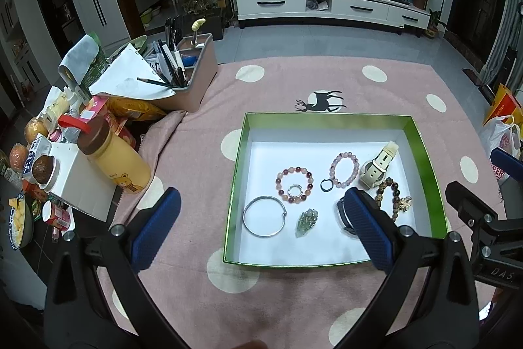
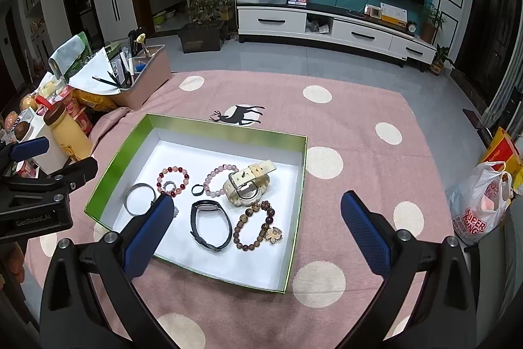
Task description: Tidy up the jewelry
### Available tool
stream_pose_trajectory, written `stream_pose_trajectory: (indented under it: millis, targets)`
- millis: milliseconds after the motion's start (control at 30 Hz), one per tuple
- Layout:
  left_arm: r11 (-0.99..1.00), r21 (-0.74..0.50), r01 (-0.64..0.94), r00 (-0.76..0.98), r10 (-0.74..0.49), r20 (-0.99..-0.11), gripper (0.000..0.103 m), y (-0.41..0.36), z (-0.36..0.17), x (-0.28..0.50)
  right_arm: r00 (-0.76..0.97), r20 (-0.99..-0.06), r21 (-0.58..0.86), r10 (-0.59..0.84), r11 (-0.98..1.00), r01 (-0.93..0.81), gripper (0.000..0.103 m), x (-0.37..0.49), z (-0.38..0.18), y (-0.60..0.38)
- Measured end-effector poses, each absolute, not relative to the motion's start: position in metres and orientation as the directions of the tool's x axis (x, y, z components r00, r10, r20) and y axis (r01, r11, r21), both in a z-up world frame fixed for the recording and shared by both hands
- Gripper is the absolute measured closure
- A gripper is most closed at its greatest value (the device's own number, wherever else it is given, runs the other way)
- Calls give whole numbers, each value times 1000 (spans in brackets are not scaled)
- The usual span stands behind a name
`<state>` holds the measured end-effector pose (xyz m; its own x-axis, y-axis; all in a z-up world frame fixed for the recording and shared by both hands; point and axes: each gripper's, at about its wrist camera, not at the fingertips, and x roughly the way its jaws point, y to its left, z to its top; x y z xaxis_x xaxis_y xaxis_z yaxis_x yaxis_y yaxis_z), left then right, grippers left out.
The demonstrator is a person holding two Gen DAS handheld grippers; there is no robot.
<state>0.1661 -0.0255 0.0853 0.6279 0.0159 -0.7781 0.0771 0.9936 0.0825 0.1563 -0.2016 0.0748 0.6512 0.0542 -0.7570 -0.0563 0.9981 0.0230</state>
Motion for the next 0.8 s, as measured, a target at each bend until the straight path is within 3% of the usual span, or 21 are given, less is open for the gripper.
stream_pose_trajectory:
  millis: [800]
  targets:
    - [993, 91, 75, 614, 25, -789, 2, -26, 74, 174, 634, -771, 27, 58, 998, -58, 1, 162, 62, -202]
